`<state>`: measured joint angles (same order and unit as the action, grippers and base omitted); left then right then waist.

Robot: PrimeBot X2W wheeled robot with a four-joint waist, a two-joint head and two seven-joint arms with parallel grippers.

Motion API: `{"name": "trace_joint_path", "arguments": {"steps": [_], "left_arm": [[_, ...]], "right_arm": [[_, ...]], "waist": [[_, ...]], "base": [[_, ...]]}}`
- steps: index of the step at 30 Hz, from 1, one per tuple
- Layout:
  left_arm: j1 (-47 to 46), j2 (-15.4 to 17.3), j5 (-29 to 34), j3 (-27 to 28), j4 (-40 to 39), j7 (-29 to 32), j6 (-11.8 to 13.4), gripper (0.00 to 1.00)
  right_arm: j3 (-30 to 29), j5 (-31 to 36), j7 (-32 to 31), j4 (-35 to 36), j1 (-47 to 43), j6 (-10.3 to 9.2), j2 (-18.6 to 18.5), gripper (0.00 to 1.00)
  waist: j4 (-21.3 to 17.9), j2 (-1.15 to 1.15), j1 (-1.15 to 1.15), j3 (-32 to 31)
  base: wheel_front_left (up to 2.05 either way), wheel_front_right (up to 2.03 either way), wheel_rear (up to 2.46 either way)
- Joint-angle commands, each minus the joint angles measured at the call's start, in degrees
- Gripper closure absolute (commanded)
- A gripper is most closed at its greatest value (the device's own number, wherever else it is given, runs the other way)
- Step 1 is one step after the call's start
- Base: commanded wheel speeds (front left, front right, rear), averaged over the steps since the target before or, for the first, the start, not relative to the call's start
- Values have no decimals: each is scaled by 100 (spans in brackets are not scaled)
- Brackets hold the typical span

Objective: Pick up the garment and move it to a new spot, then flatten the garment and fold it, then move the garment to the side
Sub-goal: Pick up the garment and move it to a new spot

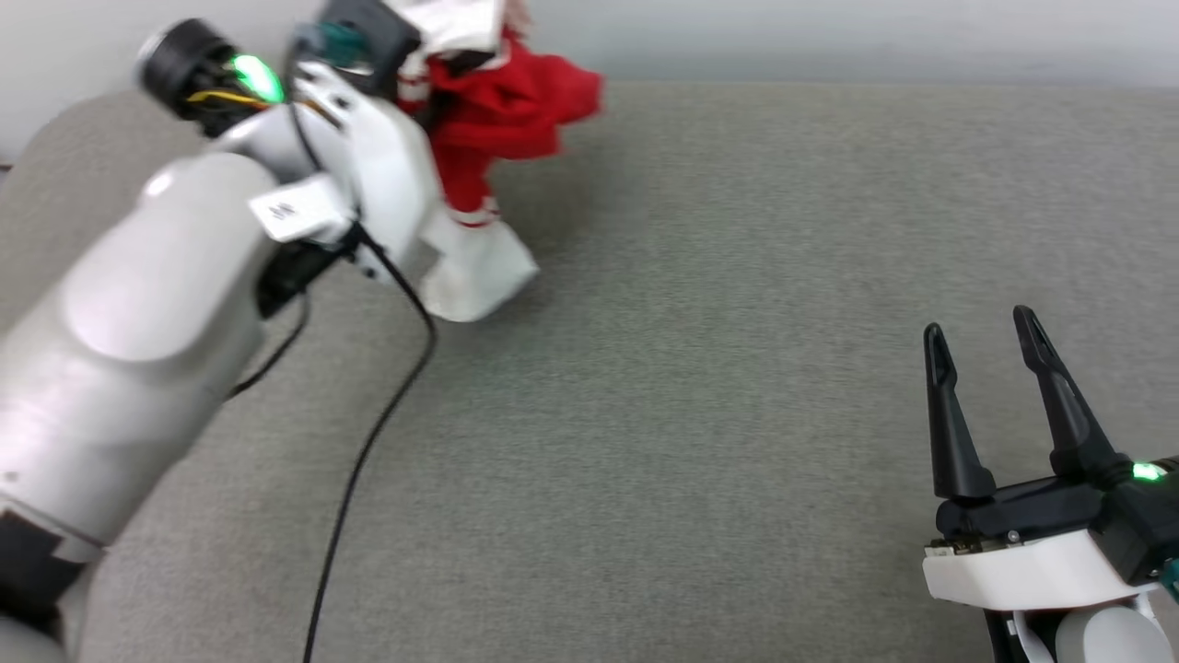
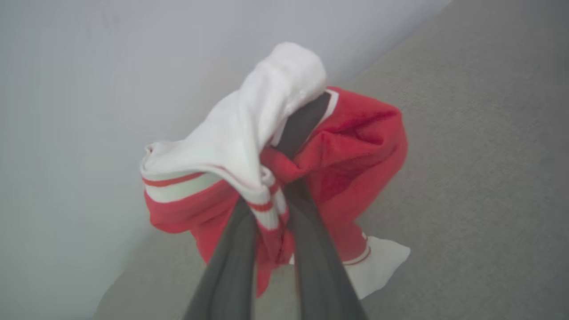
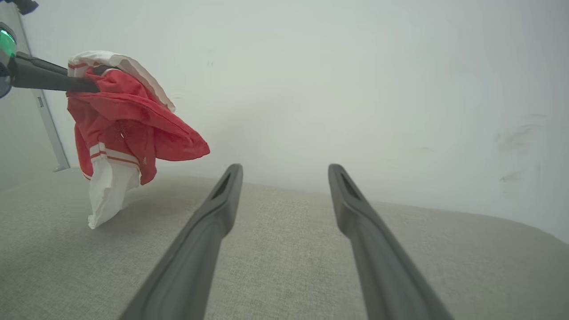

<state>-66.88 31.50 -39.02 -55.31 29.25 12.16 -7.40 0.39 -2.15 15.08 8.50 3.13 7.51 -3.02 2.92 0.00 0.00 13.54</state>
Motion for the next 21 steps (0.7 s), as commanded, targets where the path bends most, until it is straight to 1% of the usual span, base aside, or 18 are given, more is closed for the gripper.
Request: {"name": "trace_joint_path", "arguments": {"steps": [1, 5, 8, 16, 19, 21], "left_arm": [[-96, -119, 51, -92, -89, -104, -3, 100], [-83, -482, 140, -379, -230, -266, -3, 100], [34, -825, 147, -647, -220, -383, -3, 100], [500, -1783, 80, -1545, 223, -725, -3, 100], [776, -2154, 124, -1749, 340, -736, -3, 100], [986, -2332, 190, -1789, 361, -663, -3, 100]], "right_arm": [[-15, -70, 14, 18, -64, -4, 22, 0], [-64, -144, 15, 21, -68, -4, 22, 0], [-133, -195, 14, 12, -67, -4, 23, 0], [-235, -307, 14, 5, -78, -4, 21, 0], [-262, -344, 14, -12, -89, -4, 22, 0], [-270, -356, 14, -28, -93, -4, 22, 0]], "waist": [[-183, 0, 0, -34], [-428, 0, 0, -19], [-597, 0, 0, 1], [-936, 0, 0, 78], [-999, 0, 0, 103], [-1032, 0, 0, 114]], "base": [[0, 0, 0], [0, 0, 0], [0, 0, 0], [0, 0, 0], [0, 0, 0], [0, 0, 0]]}}
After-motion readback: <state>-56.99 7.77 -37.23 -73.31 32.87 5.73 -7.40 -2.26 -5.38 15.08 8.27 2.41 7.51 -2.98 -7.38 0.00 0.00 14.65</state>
